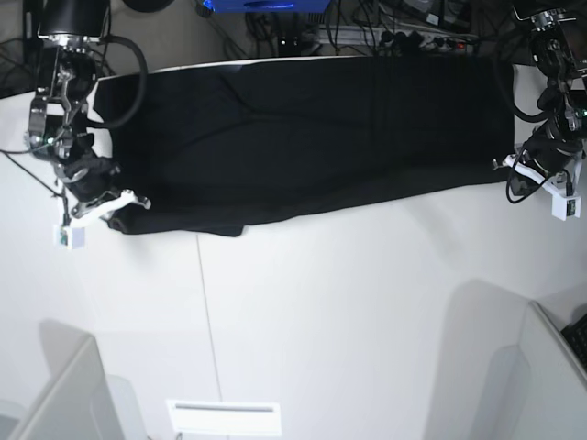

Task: Fold the T-shirt properly
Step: 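Lift the hem with both grippers and fold it over toward the collar, then lower the hem onto the folded edge and release both grippers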

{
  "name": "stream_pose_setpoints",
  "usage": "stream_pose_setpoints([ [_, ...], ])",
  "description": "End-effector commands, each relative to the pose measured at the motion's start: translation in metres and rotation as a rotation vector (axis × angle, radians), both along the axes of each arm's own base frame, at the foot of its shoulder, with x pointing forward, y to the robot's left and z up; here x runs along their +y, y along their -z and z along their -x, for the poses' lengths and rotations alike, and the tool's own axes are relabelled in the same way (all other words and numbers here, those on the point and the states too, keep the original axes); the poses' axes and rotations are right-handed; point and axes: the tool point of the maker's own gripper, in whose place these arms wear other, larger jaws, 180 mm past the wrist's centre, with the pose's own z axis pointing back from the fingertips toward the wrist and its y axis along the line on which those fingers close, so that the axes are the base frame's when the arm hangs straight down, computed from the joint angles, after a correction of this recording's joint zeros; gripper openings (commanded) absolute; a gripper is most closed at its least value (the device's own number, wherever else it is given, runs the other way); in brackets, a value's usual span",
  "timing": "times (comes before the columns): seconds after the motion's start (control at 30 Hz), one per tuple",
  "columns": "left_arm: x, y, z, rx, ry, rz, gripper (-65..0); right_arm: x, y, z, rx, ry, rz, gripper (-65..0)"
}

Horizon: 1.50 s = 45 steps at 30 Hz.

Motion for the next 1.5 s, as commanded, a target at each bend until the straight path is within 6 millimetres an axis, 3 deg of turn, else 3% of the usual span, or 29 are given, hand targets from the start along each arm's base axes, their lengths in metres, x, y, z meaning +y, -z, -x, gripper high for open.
stream_pose_setpoints([
  [0.0, 0.002, -0.017, -0.009, -0.052, 0.017, -0.025, -65.0, -0.005, -0.019, -0.006, -0.066, 0.007, 0.015, -65.0],
  [0.23, 0.000, -0.014, 0.004, -0.029, 0.028, -0.039, -65.0, -0.012, -0.027, 0.016, -0.049, 0.012, 0.037, -65.0],
  [0.4, 0.013, -0.021, 0.012, -0.038, -0.007, -0.062, -65.0, -0.006, -0.018, 0.034, -0.014, 0.019, 0.017, -65.0],
  [0.63, 0.012, -0.016, 0.019, -0.011, -0.001, -0.065, -65.0, -0.005, -0.010, 0.056, 0.017, 0.063, -0.107, -65.0],
  [1.17, 0.014, -0.006, 0.035, 0.066, -0.004, -0.060, -65.0, 0.011, -0.008, 0.071, 0.051, 0.039, -0.214, -65.0],
  [1.33, 0.015, -0.007, 0.035, 0.067, -0.002, -0.064, -65.0, -0.013, -0.011, 0.075, 0.073, 0.090, -0.191, -65.0],
  [1.47, 0.015, -0.005, 0.037, 0.075, -0.003, -0.063, -65.0, -0.020, -0.008, 0.083, 0.106, 0.102, -0.188, -65.0],
])
